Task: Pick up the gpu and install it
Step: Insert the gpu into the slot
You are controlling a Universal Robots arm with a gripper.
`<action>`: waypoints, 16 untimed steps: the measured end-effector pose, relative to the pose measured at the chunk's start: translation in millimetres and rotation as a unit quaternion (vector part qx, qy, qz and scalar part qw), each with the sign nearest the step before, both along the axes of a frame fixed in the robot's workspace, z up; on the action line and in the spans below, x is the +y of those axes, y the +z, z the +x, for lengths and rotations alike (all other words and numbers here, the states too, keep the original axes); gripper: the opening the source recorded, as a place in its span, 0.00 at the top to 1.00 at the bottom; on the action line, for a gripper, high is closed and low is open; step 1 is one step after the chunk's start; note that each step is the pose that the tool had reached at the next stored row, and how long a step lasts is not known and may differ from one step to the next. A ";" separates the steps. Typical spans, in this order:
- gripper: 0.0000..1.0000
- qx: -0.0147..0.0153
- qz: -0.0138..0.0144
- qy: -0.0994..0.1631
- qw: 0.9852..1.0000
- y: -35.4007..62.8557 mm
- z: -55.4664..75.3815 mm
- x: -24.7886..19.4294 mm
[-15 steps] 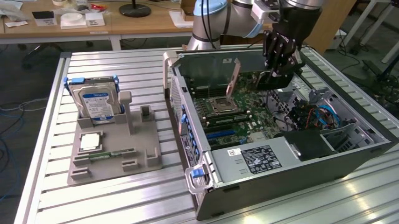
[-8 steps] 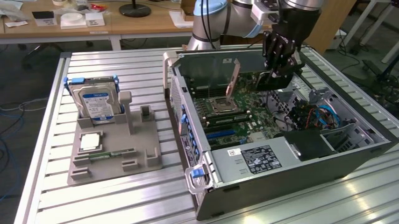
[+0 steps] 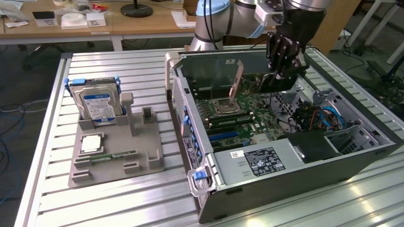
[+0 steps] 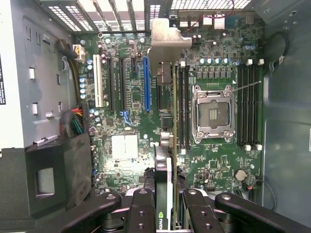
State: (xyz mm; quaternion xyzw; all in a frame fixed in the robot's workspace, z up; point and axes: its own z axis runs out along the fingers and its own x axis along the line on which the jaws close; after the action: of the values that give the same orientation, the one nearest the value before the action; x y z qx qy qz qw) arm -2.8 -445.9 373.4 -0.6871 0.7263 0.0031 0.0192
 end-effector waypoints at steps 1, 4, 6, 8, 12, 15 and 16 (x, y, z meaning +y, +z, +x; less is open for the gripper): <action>0.73 0.000 0.000 0.000 1.000 0.0 0.0 -0.5; 0.73 0.000 0.000 0.000 1.000 0.0 0.0 -1.6; 0.73 0.000 0.000 0.000 1.000 0.0 0.0 -2.6; 0.73 0.000 0.000 0.000 1.000 0.0 0.0 -3.8; 0.73 0.000 0.000 0.000 1.000 0.0 0.0 -4.4; 0.73 0.000 0.000 0.000 1.000 -0.2 0.0 -4.4; 0.73 0.000 0.000 0.000 1.000 -1.1 0.0 -4.5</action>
State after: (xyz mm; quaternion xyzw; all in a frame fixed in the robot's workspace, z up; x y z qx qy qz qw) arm -2.8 -450.4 372.3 -0.6871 0.7263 0.0031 0.0192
